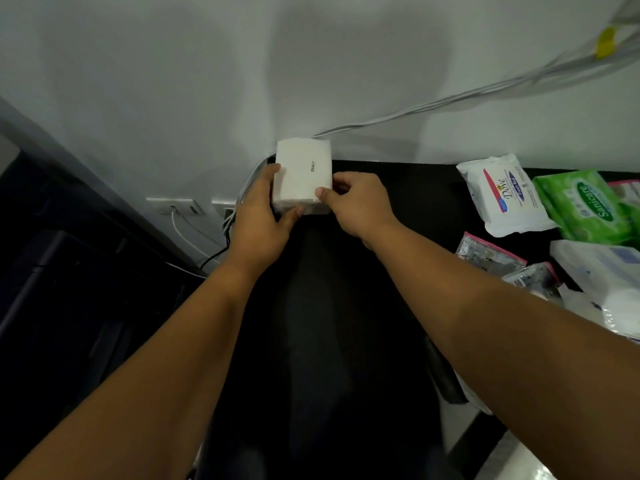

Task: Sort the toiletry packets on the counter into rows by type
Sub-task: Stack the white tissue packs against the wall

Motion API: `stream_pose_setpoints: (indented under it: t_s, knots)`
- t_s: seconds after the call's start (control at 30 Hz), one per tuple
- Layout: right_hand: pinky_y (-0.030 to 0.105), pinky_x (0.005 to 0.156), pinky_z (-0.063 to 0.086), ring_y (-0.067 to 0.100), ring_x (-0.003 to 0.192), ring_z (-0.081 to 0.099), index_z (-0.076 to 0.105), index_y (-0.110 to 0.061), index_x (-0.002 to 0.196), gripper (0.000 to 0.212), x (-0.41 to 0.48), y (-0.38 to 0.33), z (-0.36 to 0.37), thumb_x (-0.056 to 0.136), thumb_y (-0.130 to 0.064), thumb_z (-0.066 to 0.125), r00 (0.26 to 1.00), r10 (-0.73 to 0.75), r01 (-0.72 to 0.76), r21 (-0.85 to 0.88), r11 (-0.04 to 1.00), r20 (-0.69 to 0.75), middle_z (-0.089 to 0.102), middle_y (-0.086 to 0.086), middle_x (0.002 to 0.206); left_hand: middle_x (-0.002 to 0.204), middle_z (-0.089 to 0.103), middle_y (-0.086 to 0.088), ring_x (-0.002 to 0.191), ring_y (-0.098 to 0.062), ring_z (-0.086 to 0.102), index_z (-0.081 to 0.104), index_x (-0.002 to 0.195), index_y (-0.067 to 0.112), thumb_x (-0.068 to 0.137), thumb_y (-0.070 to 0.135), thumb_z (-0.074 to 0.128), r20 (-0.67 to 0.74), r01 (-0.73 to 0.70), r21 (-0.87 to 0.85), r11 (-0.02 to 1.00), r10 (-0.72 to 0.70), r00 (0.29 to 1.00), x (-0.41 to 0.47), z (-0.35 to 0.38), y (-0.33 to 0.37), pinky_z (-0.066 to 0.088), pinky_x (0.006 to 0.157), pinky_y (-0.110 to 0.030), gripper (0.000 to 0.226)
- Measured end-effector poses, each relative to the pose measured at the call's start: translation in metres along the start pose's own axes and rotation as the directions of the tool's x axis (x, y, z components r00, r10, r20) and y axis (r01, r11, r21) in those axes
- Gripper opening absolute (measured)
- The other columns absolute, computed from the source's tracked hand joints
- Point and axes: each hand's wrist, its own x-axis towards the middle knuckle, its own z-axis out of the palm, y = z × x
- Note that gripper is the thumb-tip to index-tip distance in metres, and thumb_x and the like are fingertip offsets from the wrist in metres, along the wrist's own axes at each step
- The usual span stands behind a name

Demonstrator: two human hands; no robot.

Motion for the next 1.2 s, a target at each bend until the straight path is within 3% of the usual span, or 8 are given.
stream_pose_setpoints:
  t_s: [0.23, 0.3, 0.4, 0.57, 0.63, 0.8, 0.93, 1.2]
  knots:
    - [0.018, 0.080, 0.044, 0.011, 0.102, 0.061, 0.063, -0.008, 0.126, 0.037, -0.016, -0.006, -0.002, 0.093, -0.026, 0.066, 1.000, 0.008, -0.007, 0.041, 0.999, -0.008, 0.067, 0.005, 0.123, 0.127, 0.048, 0.038, 0.123, 0.008, 0.050, 0.026, 0.126, 0.069, 0.078, 0.006, 0.064, 0.056, 0.000, -0.118, 0.993, 0.006, 0.998, -0.010, -0.010, 0.018, 0.044, 0.090, -0.006, 0.088]
    - [0.020, 0.086, 0.042, 0.016, 0.113, 0.060, 0.058, -0.007, 0.132, 0.045, -0.023, -0.007, -0.006, 0.094, -0.030, 0.064, 1.000, 0.030, -0.029, 0.037, 0.999, -0.008, 0.063, 0.007, 0.130, 0.121, 0.048, 0.045, 0.116, 0.020, 0.048, 0.035, 0.131, 0.056, 0.081, 0.005, 0.063, -0.016, 0.015, -0.092, 0.996, -0.017, 1.000, -0.016, -0.013, 0.023, 0.041, 0.088, 0.000, 0.077]
    - [0.022, 0.098, 0.042, 0.015, 0.119, 0.058, 0.055, -0.012, 0.137, 0.049, -0.040, -0.008, -0.021, 0.094, -0.033, 0.063, 1.000, 0.008, -0.008, -0.003, 1.000, 0.003, 0.060, 0.005, 0.136, 0.134, 0.056, 0.012, 0.123, 0.000, 0.051, 0.046, 0.140, 0.025, 0.084, 0.013, 0.063, -0.233, 0.032, 0.039, 0.999, -0.022, 0.972, -0.023, -0.013, 0.036, 0.036, 0.098, -0.005, 0.060]
    - [-0.005, 0.068, 0.038, -0.005, 0.085, 0.059, 0.065, -0.019, 0.127, 0.033, -0.075, 0.003, -0.067, 0.094, -0.025, 0.063, 0.997, -0.073, 0.069, -0.093, 0.993, -0.037, 0.070, -0.003, 0.116, 0.129, 0.059, 0.005, 0.122, -0.007, 0.056, 0.054, 0.128, 0.029, 0.082, 0.017, 0.058, -0.236, 0.045, -0.164, 0.985, -0.083, 0.968, -0.057, 0.015, 0.082, 0.049, 0.102, -0.025, 0.047]
    - [0.000, 0.077, 0.040, 0.000, 0.093, 0.060, 0.066, -0.021, 0.124, 0.030, -0.092, 0.009, -0.092, 0.094, -0.023, 0.062, 0.994, -0.079, 0.067, -0.155, 0.986, -0.074, 0.069, -0.004, 0.116, 0.118, 0.064, 0.004, 0.111, -0.007, 0.061, 0.059, 0.122, 0.023, 0.082, 0.014, 0.059, -0.218, -0.002, -0.158, 0.987, -0.033, 0.975, -0.074, 0.032, 0.104, 0.050, 0.098, -0.025, 0.041]
    - [0.009, 0.082, 0.039, 0.004, 0.098, 0.058, 0.070, -0.019, 0.116, 0.027, -0.141, 0.032, -0.158, 0.090, -0.020, 0.067, 0.987, -0.108, 0.062, -0.339, 0.939, -0.120, 0.068, -0.002, 0.117, 0.111, 0.066, 0.013, 0.102, 0.001, 0.062, 0.064, 0.122, 0.024, 0.084, 0.026, 0.074, 0.154, 0.044, -0.221, 0.974, -0.010, 0.988, -0.113, 0.071, 0.142, 0.052, 0.089, -0.020, 0.039]
    - [0.026, 0.086, 0.046, 0.025, 0.103, 0.064, 0.070, -0.019, 0.117, 0.036, -0.171, 0.060, -0.193, 0.081, -0.015, 0.074, 0.999, 0.028, -0.038, -0.457, 0.889, -0.028, 0.068, 0.006, 0.117, 0.131, 0.049, 0.017, 0.122, -0.004, 0.041, 0.040, 0.141, 0.044, 0.058, 0.064, 0.085, 0.558, 0.008, -0.023, 1.000, 0.006, 0.830, -0.139, 0.092, 0.152, 0.042, 0.097, -0.024, 0.096]
    - [0.030, 0.097, 0.042, 0.029, 0.121, 0.056, 0.052, -0.020, 0.140, 0.053, -0.195, 0.083, -0.186, 0.090, -0.025, 0.068, 0.986, 0.140, -0.162, -0.360, 0.919, -0.086, 0.061, 0.010, 0.132, 0.121, 0.058, 0.011, 0.109, -0.012, 0.055, 0.052, 0.133, 0.035, 0.053, 0.048, 0.092, 0.651, -0.030, 0.095, 0.995, -0.039, 0.758, -0.142, 0.104, 0.173, 0.051, 0.094, -0.039, 0.090]
